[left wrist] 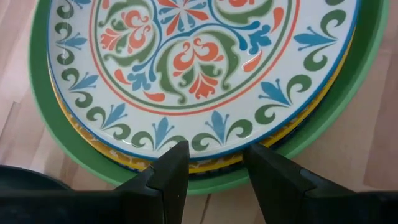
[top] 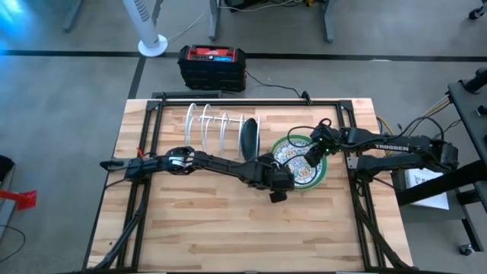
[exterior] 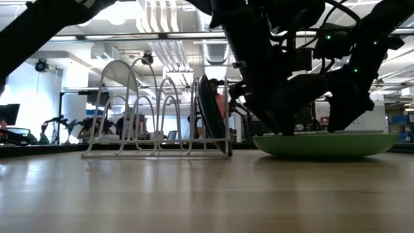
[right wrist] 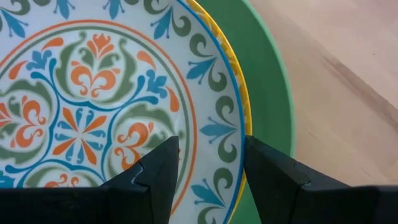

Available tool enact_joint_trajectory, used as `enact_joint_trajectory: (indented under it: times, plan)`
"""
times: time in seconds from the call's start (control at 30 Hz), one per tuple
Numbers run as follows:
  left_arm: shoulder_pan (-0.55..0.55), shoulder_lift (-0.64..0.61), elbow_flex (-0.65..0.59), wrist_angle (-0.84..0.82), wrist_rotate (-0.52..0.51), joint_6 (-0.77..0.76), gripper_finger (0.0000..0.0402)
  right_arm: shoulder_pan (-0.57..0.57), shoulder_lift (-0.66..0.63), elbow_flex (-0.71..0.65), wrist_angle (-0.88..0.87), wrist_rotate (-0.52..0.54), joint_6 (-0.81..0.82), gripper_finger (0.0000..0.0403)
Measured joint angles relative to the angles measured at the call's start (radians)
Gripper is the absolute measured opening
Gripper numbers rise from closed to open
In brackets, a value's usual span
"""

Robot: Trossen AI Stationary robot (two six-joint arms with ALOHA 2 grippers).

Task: Sort dishes
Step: Put the white plate in the dish rack

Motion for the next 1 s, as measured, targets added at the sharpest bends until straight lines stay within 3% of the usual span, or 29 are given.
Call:
enact_joint_trajectory:
  times: [1.0]
  plan:
    - [0.001,0.002,-0.005,0.017,-0.031,0.004,0.0153,0.001,-0.033,0.004,-0.033,0.017,0.041,0.0167]
